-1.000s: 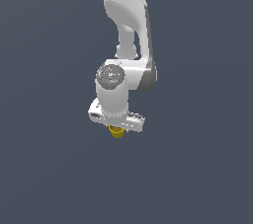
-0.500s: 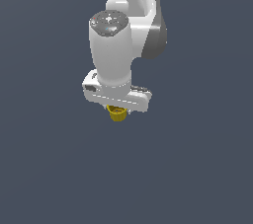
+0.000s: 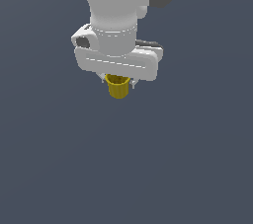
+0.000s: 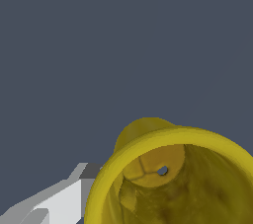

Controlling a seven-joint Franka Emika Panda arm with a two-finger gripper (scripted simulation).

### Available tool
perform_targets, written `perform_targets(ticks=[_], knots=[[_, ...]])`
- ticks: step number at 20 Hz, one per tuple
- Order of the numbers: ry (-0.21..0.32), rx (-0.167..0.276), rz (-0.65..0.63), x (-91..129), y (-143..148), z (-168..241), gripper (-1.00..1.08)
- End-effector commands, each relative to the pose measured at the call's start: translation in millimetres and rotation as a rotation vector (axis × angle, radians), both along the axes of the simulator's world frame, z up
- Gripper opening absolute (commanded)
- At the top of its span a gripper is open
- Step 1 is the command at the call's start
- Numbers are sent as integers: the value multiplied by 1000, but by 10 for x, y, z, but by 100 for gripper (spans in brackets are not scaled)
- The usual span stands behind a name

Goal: Pick up the object and move it to a goal position.

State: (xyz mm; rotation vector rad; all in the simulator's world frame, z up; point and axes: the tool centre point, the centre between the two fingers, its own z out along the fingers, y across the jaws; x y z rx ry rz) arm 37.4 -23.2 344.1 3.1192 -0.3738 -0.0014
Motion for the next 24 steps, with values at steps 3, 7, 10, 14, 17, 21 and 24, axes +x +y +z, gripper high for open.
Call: perform_targets(ticks=[3,7,10,14,17,21,24], knots=[[0,0,0,-60,32,508,-100],[0,0,0,-92,55,861,-100],[-1,0,0,-108,70,1062,-100],[-1,0,0,-117,83,1251,-100],[-1,0,0,-120,88,1341,-100],[-1,0,0,-117,92,1397,-100],[-1,0,0,-114,92,1403,-100]])
